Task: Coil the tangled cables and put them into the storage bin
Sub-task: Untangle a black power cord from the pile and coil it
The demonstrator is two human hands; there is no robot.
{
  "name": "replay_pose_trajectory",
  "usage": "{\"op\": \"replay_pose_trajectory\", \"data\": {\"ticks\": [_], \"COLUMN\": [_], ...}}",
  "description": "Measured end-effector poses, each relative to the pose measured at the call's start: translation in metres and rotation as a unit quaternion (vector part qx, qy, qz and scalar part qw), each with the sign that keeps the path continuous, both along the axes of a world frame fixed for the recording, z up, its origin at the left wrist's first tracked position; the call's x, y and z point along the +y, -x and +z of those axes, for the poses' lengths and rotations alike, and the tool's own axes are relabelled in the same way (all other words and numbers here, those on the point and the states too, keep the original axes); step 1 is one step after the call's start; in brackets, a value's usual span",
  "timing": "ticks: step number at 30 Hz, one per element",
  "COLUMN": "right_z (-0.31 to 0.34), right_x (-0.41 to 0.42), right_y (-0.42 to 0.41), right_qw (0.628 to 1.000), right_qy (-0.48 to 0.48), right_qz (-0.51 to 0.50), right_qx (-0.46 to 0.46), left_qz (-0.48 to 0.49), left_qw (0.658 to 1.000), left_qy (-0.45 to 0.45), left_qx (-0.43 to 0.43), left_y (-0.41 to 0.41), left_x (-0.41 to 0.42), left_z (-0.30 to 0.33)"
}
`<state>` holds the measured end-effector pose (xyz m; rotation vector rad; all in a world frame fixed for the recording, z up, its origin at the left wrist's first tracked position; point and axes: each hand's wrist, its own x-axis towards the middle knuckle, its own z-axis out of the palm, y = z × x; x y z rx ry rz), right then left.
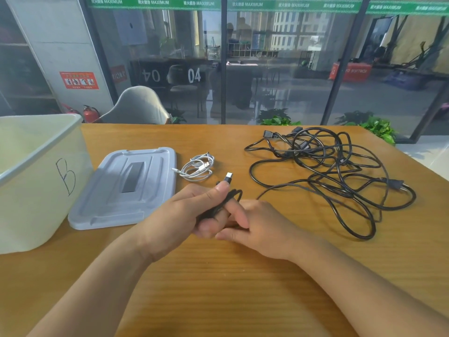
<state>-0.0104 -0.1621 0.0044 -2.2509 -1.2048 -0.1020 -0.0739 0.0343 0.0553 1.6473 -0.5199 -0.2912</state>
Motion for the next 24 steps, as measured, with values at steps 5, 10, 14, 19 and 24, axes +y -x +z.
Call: {"op": "replay_pose_trajectory", "data": {"ticks": [5, 10, 14, 19, 24], "right_z": [0.014, 0.03, 0.039, 0.033, 0.028], "right_x": [-0.025, -0.046, -0.03, -0.001, 0.01], "right_y": [-0.018, -0.026, -0.002, 0.032, 0.042], "right_qw": [0.998, 0.963, 0.942, 0.962, 0.911], "right_qy": [0.045, 0.064, -0.056, -0.219, -0.184], "right_qz": [-0.047, -0.183, -0.242, -0.12, -0.017], "right_qx": [0.001, -0.185, -0.227, 0.106, 0.369], "left_qz": [0.016, 0.017, 0.096, 0.22, 0.274], "left_qw": [0.999, 0.996, 0.986, 0.972, 0.962], "left_qy": [-0.023, -0.088, -0.132, -0.077, 0.014], "left_qx": [0.021, 0.029, 0.013, 0.001, 0.005], "left_y": [0.0, -0.001, -0.003, -0.007, -0.01], "left_x": [0.001, -0.004, -0.012, -0.014, -0.009], "left_z": [0.001, -0.002, -0.01, -0.012, -0.01]}}
